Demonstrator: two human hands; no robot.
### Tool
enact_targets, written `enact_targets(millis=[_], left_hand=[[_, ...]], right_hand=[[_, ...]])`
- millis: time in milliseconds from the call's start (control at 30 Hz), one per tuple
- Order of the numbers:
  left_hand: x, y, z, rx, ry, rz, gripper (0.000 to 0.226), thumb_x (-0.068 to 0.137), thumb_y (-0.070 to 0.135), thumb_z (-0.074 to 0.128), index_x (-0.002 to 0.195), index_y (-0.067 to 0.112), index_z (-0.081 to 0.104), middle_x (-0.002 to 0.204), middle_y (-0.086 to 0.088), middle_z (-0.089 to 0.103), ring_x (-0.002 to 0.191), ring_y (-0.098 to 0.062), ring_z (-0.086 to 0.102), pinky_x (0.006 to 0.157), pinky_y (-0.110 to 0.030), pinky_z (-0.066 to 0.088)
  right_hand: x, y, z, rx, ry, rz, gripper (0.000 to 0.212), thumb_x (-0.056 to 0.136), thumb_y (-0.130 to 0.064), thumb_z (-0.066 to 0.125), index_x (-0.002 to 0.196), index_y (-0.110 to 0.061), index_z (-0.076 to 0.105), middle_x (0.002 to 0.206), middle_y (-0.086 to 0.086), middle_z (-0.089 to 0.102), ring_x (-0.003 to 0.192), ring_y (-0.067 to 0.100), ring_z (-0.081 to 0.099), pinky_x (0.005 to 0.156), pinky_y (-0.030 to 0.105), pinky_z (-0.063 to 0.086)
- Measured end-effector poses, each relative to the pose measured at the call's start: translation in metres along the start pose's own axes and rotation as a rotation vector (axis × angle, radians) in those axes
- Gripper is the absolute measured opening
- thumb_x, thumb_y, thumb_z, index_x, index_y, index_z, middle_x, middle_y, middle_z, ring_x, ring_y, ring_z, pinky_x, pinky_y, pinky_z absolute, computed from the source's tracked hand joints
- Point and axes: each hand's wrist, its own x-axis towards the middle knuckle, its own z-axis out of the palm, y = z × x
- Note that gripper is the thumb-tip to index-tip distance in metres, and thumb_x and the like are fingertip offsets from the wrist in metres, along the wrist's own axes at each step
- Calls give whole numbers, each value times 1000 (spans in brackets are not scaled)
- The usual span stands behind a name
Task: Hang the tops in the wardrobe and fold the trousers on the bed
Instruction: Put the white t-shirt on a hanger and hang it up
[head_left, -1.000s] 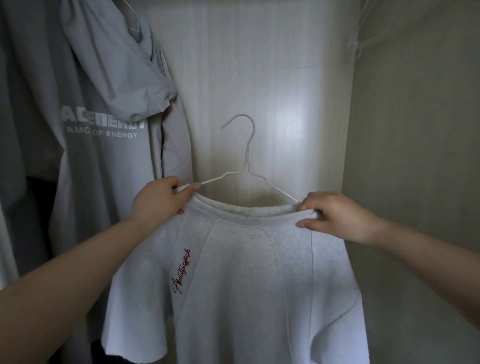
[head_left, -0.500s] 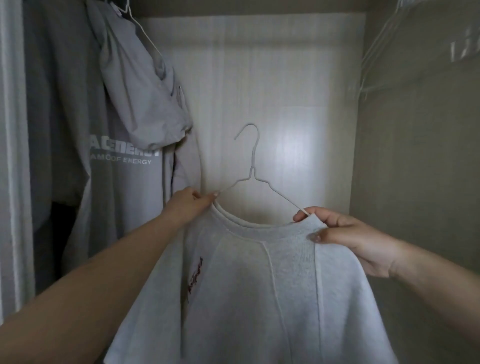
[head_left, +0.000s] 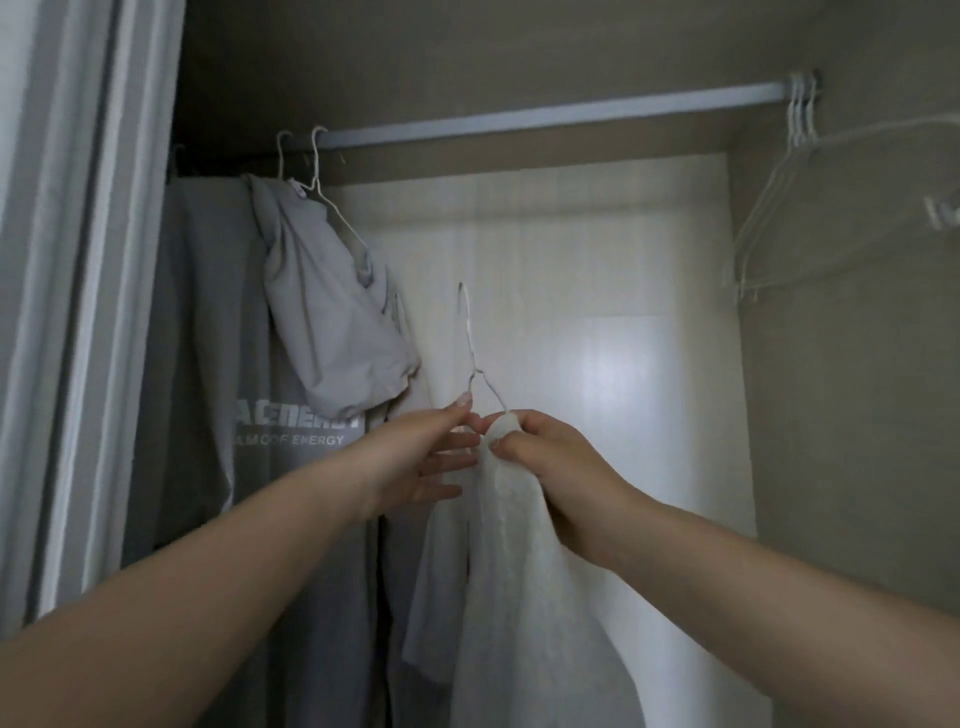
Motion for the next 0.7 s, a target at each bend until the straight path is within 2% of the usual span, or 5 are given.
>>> enact_targets(millis=[67,233,500,633,700], left_hand=[[-11,25,-8,43,-2,54,37,88,53,56,108,26,71,111,3,71,104,-14,66,90,-38,52],[-28,85,-27,95,63,154,39,86,55,56,115,31,67,115,0,69,105,-18,65,93,-41,52],[-31,148,-60,94,207,426,25,88,37,64,110,25,68,109,2,72,102,-13,68,84,-34,56],[-25,155,-78,98,266,523,16,91,21,62,87,27,77,97,1,75,92,-12,71,69,-25,58],[-19,158,-84,60,332,533,15,92,17,60,95,23,74,97,-2,75,92,-17,71,64,-25,56]], right_hand=[[21,-14,14,-23,18,-74,17,91,-3,49,100,-10,62,80,3,72,67,11,70,56,24,55],[79,-55,48,-147,114,-249,20,90,-10,50,107,-9,59,107,15,66,99,29,65,93,47,51],[164,-128,90,-127,127,-410,8,86,-14,55,83,-21,57,94,13,64,97,32,64,91,46,52],[199,-155,115,-99,156,-449,10,81,-13,53,75,-20,57,83,12,60,96,36,62,89,47,50],[216,-163,125,-95,161,-450,9,82,-13,54,77,-19,58,85,14,59,95,35,61,89,45,50]])
